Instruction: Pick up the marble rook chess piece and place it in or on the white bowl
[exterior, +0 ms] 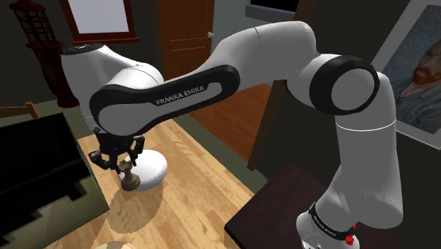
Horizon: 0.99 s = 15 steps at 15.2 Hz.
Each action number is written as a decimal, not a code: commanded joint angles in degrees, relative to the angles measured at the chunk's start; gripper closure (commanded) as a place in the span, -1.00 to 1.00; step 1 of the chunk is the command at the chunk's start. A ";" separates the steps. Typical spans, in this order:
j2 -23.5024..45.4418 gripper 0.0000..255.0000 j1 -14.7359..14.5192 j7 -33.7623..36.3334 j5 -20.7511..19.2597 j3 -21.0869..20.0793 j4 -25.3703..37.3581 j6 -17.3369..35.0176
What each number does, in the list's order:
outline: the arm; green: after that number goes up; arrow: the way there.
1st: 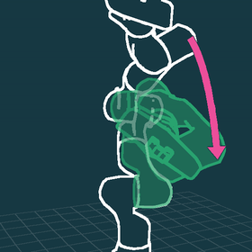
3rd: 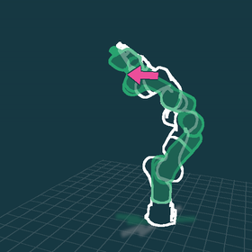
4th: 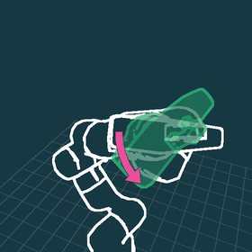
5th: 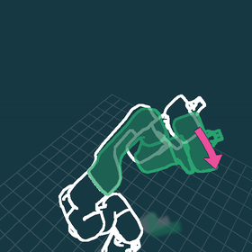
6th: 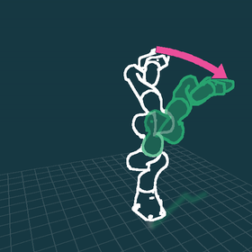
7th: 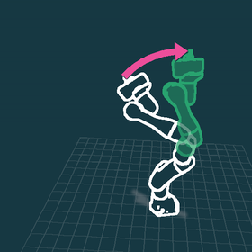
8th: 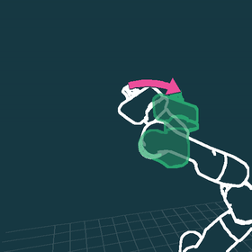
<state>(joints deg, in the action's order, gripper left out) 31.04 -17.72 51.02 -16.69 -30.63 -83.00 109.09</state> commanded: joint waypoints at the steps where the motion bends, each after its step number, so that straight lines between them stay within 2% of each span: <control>1: 0.78 1.00 0.92 -1.97 -0.02 0.47 2.32 -1.44; 7: 6.01 1.00 2.66 -8.51 -0.79 2.39 14.49 -7.96; 11: 11.91 1.00 2.37 -13.03 -1.81 3.94 27.04 -14.11; 15: 11.57 1.00 3.17 -12.62 -1.83 3.92 23.22 -10.79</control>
<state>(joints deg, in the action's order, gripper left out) 42.87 -14.96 38.45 -18.57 -26.69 -58.56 97.38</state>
